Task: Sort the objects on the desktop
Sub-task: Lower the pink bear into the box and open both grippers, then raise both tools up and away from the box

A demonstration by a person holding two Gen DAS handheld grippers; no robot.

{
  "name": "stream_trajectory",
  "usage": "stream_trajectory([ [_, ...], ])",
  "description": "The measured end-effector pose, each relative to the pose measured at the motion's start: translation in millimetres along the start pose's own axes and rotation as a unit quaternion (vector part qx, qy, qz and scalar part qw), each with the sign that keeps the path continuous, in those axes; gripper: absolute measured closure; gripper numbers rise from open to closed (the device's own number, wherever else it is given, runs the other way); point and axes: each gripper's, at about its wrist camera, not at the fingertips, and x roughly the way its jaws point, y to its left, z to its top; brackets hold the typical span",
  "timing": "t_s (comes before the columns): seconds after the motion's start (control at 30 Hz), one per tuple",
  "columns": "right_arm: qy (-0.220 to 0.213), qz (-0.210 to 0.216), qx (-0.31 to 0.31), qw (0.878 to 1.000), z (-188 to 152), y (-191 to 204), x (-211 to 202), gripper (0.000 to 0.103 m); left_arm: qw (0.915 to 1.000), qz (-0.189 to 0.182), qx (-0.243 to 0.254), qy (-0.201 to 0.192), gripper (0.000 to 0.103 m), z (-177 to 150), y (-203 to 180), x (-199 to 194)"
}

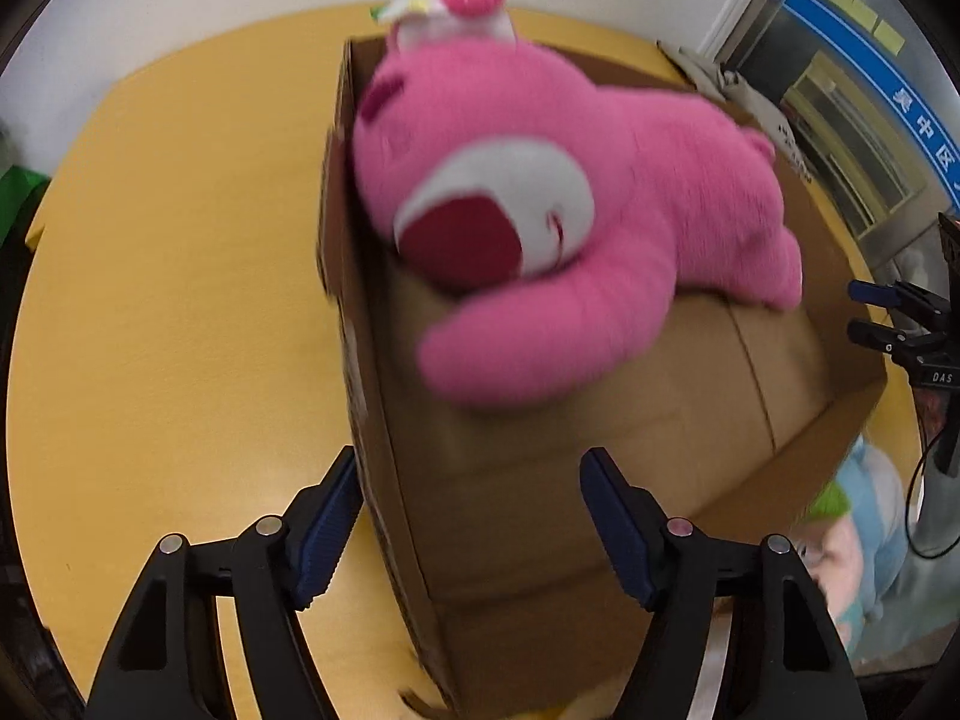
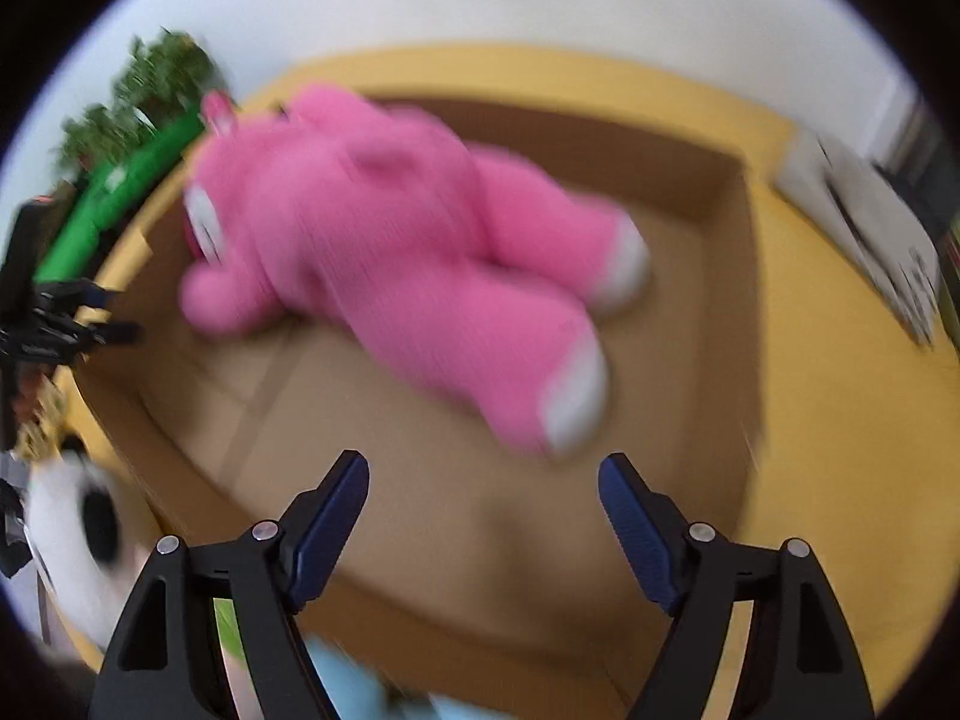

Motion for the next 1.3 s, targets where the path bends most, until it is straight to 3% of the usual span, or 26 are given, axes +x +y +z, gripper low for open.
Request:
stream_trajectory([
  [0.1, 0.032, -0.023, 0.001, 0.999, -25.5, -13.8, 3.2, 0.024, 0.9999, 0.0, -0.011, 0.011, 0.031, -21.4, -5.1, -1.4],
  [0.37, 0.033, -0.042, -0.016, 0.998, -43.4, -20.9, -12.2, 0.024, 0.9995, 0.0, -0.029, 0.015, 0.033, -51.3, -28.6, -18.9],
  [0.43, 0.018, -0.037, -0.006, 0.999, -43.6, -20.3, -27.8, 0.024, 0.9994, 0.009, -0.031, 0.012, 0.032, -55.9, -34.8, -26.8],
  [0.5, -0.025, -0.019, 0.002, 1.0, -38.2, -10.9, -62.0, 0.024, 0.9985, 0.028, -0.045, -0.01, 0.031, -54.2, -35.9, -48.8],
  [0.6, -0.084, 0.01, 0.005, 0.996, -27.4, 10.9, -111.3, 0.017, 0.9945, 0.068, -0.059, -0.053, 0.011, -48.1, -45.5, -95.1],
  [0.63, -0.101, 0.017, -0.003, 0.995, -24.3, 21.3, -127.4, 0.01, 0.9924, 0.081, -0.061, -0.069, 0.002, -46.2, -53.1, -111.7],
  [0.67, -0.113, 0.01, -0.012, 0.993, -21.8, 33.7, -141.1, 0.0, 0.9918, 0.083, -0.063, -0.074, 0.0, -46.1, -61.9, -118.2],
  [0.77, -0.123, -0.011, -0.031, 0.992, -16.5, 59.5, -158.9, 0.0, 0.9899, 0.087, -0.067, -0.089, 0.0, -45.8, -88.4, -137.9],
  [1.03, -0.145, 0.079, 0.004, 0.986, -33.3, 75.7, -195.0, 0.0, 0.9836, 0.098, -0.079, -0.129, 0.0, -45.0, -159.1, -190.3],
  [1.3, -0.158, 0.037, 0.022, 0.986, -31.7, 69.6, -230.8, 0.0, 0.98, 0.094, -0.068, -0.161, 0.0, -38.1, -212.1, -224.8],
])
